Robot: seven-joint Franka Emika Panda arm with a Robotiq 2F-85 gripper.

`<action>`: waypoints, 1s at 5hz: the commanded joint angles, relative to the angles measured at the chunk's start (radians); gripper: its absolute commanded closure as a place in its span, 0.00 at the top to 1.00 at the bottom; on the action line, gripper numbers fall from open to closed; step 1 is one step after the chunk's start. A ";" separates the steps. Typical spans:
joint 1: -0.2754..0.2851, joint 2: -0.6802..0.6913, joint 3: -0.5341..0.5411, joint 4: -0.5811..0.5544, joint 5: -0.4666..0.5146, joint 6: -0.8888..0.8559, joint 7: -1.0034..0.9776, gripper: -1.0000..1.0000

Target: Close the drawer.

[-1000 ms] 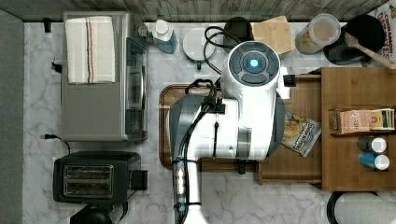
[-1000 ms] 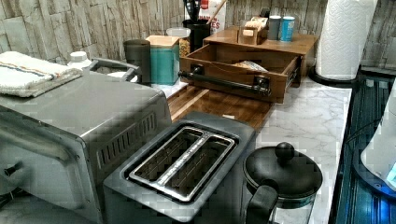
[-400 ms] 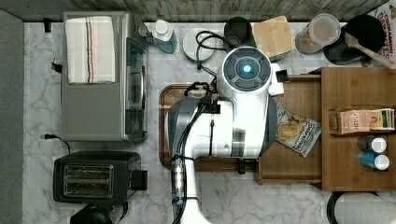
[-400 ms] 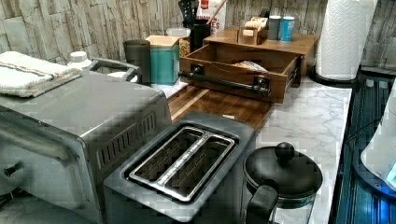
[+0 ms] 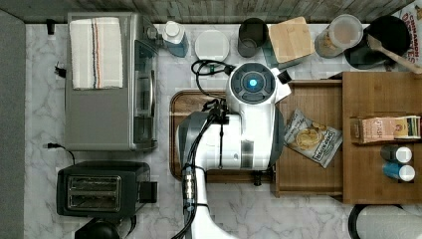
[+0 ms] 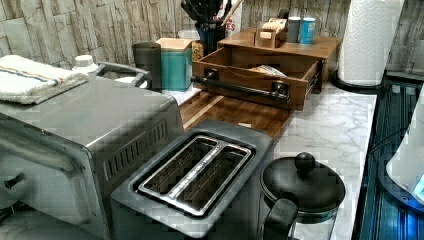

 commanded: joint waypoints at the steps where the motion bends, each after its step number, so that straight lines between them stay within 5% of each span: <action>1: 0.019 0.025 0.014 -0.168 -0.153 0.205 -0.146 0.00; 5: 0.011 0.119 -0.003 -0.274 -0.238 0.410 -0.061 0.00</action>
